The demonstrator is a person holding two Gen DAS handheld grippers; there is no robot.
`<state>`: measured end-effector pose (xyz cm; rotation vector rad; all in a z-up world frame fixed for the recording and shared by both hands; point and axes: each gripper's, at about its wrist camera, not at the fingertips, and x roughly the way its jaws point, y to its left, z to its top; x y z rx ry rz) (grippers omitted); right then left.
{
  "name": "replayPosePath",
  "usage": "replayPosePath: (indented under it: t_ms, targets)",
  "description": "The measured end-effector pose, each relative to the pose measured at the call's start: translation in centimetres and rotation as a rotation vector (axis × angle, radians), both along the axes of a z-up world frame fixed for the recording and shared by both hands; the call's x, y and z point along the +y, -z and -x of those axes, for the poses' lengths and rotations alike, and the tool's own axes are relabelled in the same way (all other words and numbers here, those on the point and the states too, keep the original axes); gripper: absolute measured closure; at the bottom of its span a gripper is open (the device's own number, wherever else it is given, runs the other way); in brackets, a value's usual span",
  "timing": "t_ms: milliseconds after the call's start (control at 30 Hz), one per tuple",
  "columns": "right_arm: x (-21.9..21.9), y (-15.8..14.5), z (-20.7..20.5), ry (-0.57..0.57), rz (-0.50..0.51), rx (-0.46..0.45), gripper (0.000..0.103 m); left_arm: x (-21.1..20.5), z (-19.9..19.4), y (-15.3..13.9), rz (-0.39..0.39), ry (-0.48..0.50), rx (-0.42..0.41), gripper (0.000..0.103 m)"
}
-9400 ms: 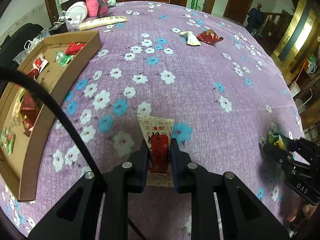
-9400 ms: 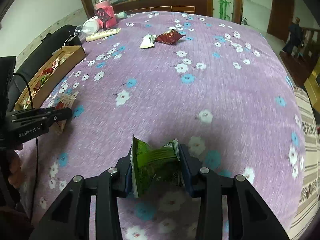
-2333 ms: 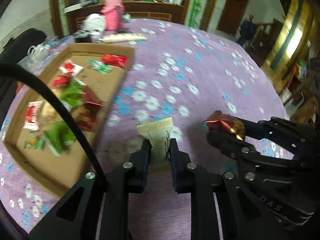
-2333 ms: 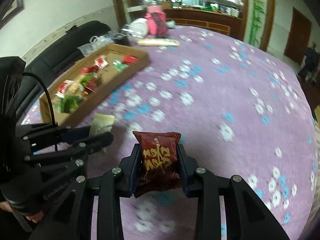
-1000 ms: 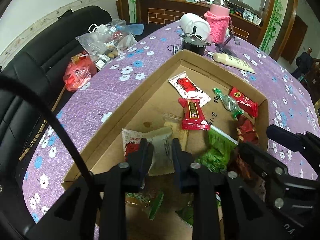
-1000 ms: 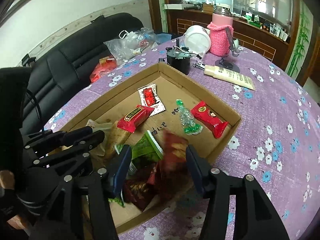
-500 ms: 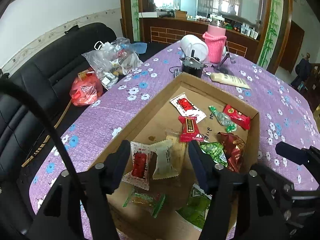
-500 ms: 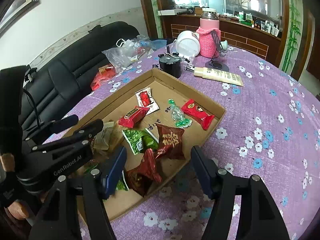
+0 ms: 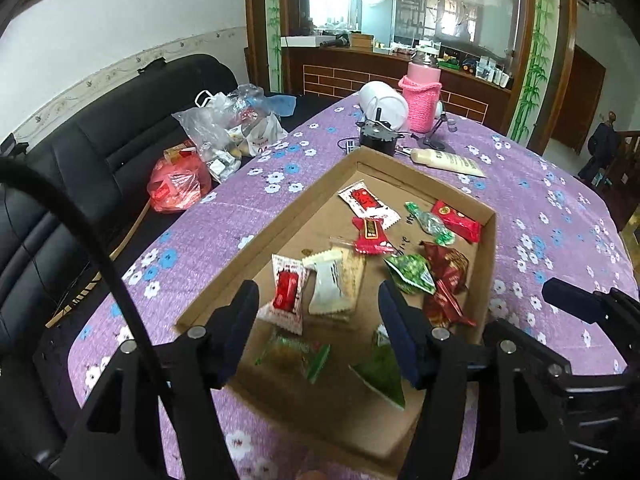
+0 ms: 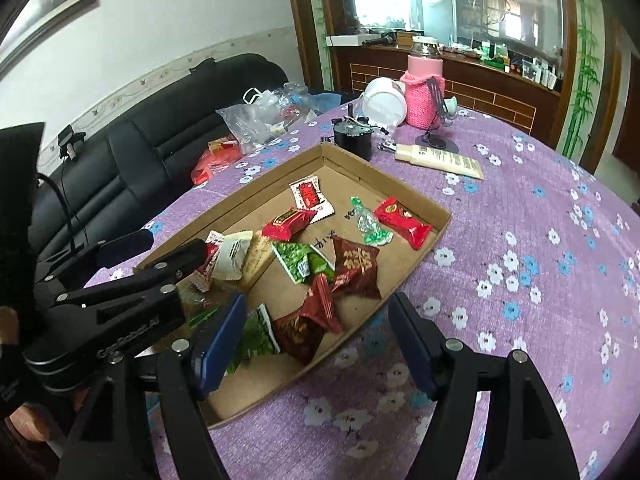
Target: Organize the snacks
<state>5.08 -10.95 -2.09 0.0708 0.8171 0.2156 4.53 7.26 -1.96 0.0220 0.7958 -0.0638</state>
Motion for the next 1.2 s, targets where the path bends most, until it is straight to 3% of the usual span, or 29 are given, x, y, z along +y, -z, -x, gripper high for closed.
replayPosePath:
  t_ms: [267,500,733,933,1200]
  targets:
    - [-0.3,-0.1,2.2,0.005,-0.019,0.005,0.023,0.4,2.8,-0.6,0.033,-0.030,-0.023,0.031]
    - [-0.6,0.0,3.8,0.029,0.002,0.016,0.023,-0.5,4.0,-0.3,0.001,-0.022,0.001,0.031]
    - [-1.2,-0.5,5.3,0.014,0.071,-0.002,0.019,-1.3,5.4,-0.4,-0.031,-0.076,0.013,0.030]
    - [-2.0,-0.9,6.4,-0.010,0.065,-0.033,0.018,-1.9,6.5,-0.6,-0.073,-0.119,0.033,0.030]
    - [-1.5,-1.1,6.4,-0.005,0.080,-0.035,0.018,-1.2,6.1,-1.2,-0.021,-0.096,0.018,0.030]
